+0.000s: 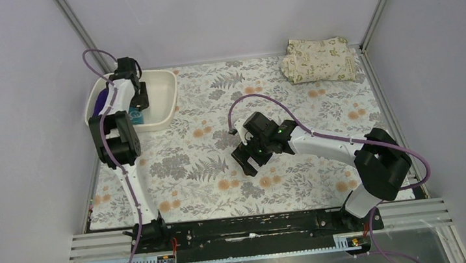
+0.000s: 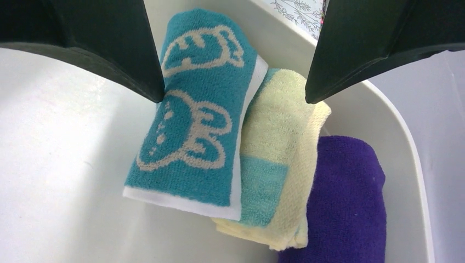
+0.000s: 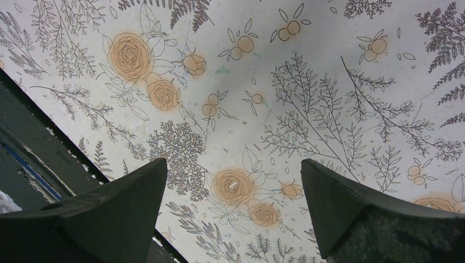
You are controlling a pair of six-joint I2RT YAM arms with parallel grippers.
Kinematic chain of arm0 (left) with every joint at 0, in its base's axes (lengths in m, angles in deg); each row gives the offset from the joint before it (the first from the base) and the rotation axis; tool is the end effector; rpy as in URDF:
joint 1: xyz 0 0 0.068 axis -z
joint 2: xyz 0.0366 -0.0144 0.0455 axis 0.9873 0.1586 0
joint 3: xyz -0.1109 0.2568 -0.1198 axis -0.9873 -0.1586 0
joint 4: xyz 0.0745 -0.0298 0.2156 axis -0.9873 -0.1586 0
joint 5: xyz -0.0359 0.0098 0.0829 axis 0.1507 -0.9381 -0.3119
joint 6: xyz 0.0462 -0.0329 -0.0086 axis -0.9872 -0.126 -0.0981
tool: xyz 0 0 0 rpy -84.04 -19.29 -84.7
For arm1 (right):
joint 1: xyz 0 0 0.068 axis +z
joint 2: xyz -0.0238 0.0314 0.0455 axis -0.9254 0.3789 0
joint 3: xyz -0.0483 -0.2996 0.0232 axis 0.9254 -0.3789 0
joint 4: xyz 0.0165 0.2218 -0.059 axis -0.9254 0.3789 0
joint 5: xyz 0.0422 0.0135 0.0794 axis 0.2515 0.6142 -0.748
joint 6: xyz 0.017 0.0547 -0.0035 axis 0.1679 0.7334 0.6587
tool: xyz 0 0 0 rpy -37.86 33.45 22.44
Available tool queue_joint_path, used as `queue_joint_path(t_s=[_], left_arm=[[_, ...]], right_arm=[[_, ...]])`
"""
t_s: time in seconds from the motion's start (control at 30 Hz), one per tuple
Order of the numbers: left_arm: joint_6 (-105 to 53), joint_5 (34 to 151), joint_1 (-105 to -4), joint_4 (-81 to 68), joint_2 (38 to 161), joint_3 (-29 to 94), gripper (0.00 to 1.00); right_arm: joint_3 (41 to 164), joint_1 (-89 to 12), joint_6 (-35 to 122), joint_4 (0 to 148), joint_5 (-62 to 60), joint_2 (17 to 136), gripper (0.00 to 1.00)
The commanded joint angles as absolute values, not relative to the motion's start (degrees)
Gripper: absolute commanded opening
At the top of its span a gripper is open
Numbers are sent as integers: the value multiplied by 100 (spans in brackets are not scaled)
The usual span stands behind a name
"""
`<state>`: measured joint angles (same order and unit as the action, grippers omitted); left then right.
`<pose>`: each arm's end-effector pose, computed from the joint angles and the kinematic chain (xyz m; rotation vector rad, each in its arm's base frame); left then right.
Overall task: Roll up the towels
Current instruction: Place the towel in the bin, then reset both arms
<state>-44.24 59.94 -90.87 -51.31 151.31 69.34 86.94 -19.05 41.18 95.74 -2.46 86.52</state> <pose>0.4626 0.0984 0.2405 -0.2217 2.6304 0.6545 0.1962 0.2332 0.2605 -1.0392 2.3725 0.5717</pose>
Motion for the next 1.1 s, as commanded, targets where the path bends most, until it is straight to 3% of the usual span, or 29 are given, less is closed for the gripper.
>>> queue_joint_path(t_s=[0.0,0.27,0.53,0.77,1.07], left_arm=[[-4310,6243,-9159,-5017,14811,6806,100],[-4143,6484,-9160,-5052,14776,6731,100],[-3589,6564,-8966,-5341,13729,6788,100],[-2669,7143,-8615,-5188,11873,5587,100],[-2152,8202,-8535,-4382,8991,3714,100]], right_arm=[[8864,-1897,4040,9559,-202,8534,98],[8882,-1897,4027,9614,-135,8493,98],[9094,-2002,4241,9625,607,8278,99],[9420,-2726,4701,9747,1535,7873,99],[8952,-3690,5352,9901,2873,6633,99]])
